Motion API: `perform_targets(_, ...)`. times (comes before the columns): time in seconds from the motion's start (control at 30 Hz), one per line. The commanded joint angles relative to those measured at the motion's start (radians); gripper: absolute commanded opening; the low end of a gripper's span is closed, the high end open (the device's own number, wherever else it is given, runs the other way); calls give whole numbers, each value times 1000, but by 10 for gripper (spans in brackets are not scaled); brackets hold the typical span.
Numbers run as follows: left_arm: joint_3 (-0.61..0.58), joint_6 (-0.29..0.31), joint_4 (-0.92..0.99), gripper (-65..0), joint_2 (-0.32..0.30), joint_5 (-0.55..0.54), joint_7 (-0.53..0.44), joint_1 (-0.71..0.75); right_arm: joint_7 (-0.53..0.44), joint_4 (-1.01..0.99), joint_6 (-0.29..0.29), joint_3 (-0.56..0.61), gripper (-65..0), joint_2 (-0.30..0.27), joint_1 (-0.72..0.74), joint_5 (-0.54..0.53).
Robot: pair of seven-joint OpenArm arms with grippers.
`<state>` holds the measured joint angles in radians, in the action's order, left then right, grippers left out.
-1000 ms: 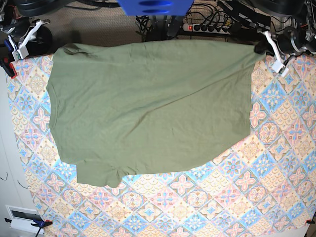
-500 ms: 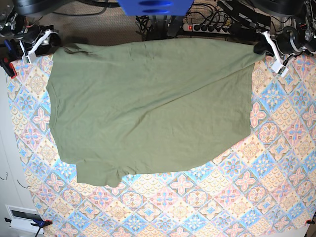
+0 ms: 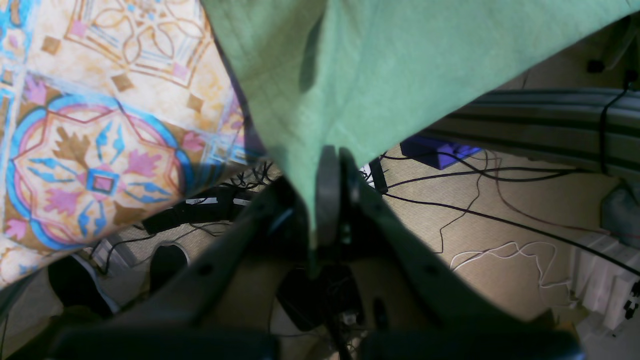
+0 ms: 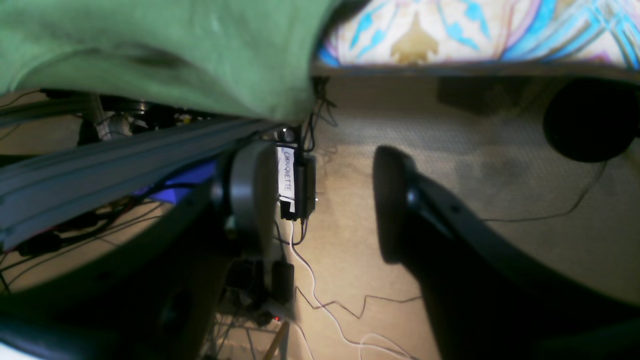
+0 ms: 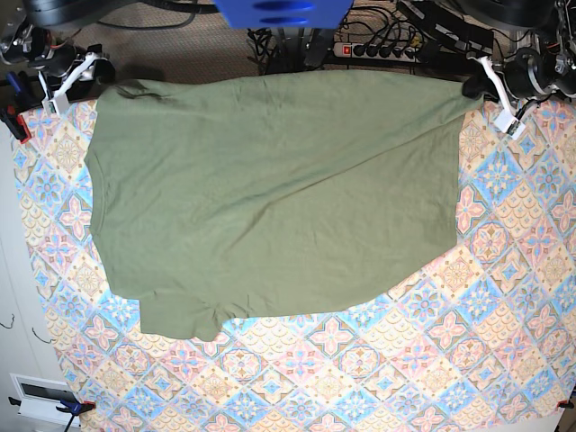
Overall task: Layout the t-shirt on the table in an organized manner, then fold the t-shirt properly
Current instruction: 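Lift the held edge with both grippers and pull it taut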
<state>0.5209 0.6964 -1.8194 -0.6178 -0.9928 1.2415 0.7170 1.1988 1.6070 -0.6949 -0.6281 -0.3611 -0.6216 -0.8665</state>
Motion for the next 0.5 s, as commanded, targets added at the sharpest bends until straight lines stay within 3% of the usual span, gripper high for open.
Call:
perform_targets(0.0,11,2,-12,-650,-20,-11,-9,3,-13,13,-3,-8,-351,-13,10,-18)
perform_targets(0.47,11,2,-12,-650,-20,-15,-10,2,-13,-3,-3,-5,-351,20,90,-12)
